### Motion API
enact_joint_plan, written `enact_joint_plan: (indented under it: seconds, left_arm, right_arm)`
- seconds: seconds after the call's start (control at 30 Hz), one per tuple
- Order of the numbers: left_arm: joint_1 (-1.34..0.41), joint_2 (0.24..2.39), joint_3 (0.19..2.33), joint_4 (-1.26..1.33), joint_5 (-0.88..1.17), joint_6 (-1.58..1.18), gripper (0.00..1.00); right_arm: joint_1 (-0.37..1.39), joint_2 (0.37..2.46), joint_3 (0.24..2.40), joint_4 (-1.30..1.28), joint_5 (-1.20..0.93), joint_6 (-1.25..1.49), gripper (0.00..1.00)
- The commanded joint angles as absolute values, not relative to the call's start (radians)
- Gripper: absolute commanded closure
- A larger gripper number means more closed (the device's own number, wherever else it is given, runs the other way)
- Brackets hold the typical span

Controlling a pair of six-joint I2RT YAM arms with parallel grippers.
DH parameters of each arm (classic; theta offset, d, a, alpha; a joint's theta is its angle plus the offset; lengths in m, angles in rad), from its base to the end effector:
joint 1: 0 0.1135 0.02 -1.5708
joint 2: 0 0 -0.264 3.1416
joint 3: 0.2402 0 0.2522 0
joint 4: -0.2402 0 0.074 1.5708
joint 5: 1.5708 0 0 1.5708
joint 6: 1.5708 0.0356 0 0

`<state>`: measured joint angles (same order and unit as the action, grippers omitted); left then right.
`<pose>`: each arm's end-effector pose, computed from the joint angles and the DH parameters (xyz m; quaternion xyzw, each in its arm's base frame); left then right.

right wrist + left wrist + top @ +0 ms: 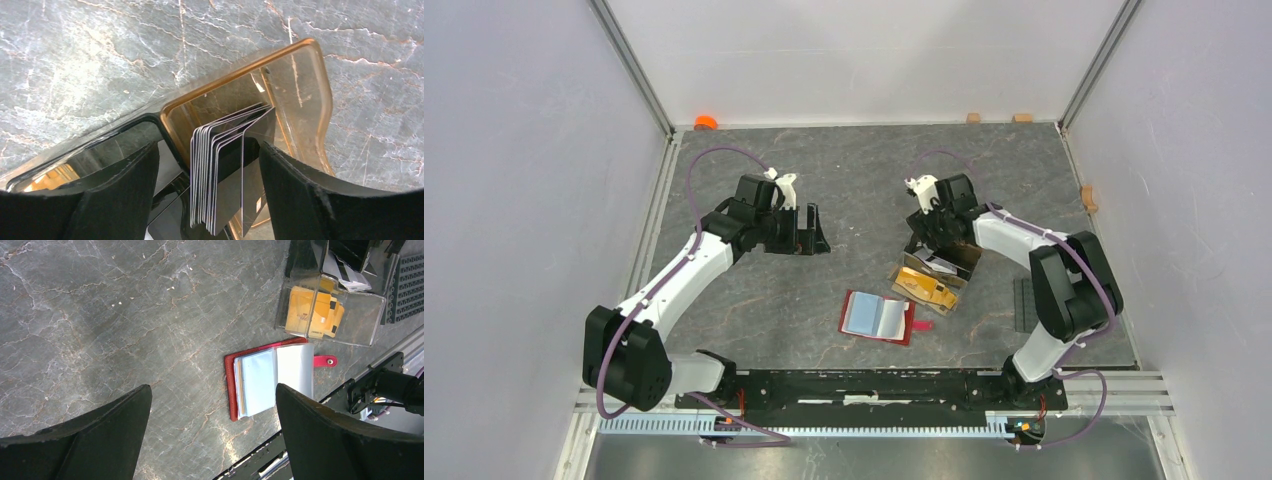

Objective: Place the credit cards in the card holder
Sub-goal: Pick up the credit card from the storage box.

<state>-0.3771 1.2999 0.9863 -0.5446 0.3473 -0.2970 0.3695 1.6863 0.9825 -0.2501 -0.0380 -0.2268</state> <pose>0.2476 -0.1111 0.2681 0.0972 0.9199 -0.2664 0.2707 0.3160 0.1238 0.1736 -0.2853 0.9089 0.0397 0.3015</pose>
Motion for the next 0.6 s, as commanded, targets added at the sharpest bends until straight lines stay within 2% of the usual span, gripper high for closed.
enact_joint_plan:
  seconds: [0.0, 0.1, 0.43, 0.57]
  left_arm:
    - [-0.374, 1.294, 0.985, -0.537, 0.368, -0.261, 0.0]
    - [-0.374, 1.294, 0.986, -0.537, 0.368, -0.261, 0.0]
    - [-0.374, 1.293, 0.986, -0.537, 0.37, -0.261, 0.0]
    - [-0.373, 1.292, 0.986, -0.537, 0.368, -0.261, 0.0]
  right_arm:
    - [0.385, 1.651, 0.971, -0.29, -0.096, -0.215, 0.26]
    - [0.385, 1.615, 0.981, -0.346, -0.115, -0.204, 0.32]
    - [0.385, 1.552, 1.013, -0.435, -0.154, -0.193, 0.32]
    - [0.386, 1.548, 1.02, -0.45, -0.159, -0.189, 0.39]
